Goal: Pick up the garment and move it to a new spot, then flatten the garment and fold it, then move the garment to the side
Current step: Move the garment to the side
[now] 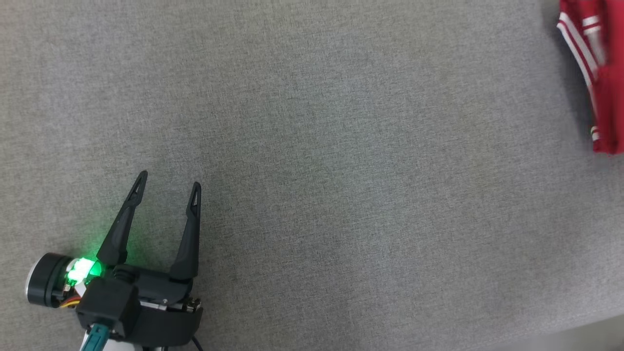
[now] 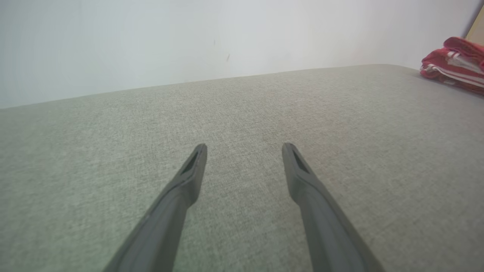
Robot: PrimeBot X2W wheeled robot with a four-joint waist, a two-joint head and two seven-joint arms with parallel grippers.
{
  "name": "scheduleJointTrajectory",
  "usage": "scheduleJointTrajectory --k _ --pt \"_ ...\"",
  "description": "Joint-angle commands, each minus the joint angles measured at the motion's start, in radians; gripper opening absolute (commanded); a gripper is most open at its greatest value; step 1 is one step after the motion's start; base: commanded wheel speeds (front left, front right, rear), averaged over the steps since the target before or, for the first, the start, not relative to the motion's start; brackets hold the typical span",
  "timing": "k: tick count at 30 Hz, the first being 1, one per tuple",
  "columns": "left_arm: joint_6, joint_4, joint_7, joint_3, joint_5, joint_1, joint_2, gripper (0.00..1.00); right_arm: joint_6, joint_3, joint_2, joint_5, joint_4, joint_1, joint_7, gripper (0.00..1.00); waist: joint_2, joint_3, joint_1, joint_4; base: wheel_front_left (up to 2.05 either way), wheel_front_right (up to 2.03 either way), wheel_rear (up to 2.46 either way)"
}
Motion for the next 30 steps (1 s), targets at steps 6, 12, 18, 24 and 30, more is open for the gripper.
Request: scheduleJointTrajectory --k 6,12,18,24,30 --pt "-0.003 0.008 -0.001 -0.018 -0.044 -0.012 -0.002 1.00 0.000 0.054 0.054 0.015 0.022 0.019 -0.082 1.00 0.0000 -0.074 0.0000 0.002 0.00 0.00 0.00" --pt "-0.005 0.025 -0.001 0.001 -0.091 0.019 -0.033 1.00 0.000 0.159 0.060 0.105 0.040 0.084 -0.141 1.00 0.0000 -0.151 0.0000 0.021 0.00 0.00 0.00" --pt "0.008 0.063 -0.001 0.058 -0.143 0.071 -0.074 1.00 0.000 0.272 0.102 0.216 -0.030 0.227 -0.180 1.00 0.0000 -0.268 0.0000 0.060 0.00 0.00 0.00" --pt "0.025 0.102 -0.001 0.083 -0.138 0.144 -0.095 1.00 0.000 0.361 0.176 0.290 -0.209 0.466 -0.236 1.00 0.0000 -0.395 0.0000 0.122 0.00 0.00 0.00" --pt "0.055 0.146 -0.001 0.102 -0.176 0.199 -0.100 1.00 0.000 0.421 0.264 0.344 -0.329 0.693 -0.335 1.00 0.0000 -0.487 0.0000 0.162 0.00 0.00 0.00"
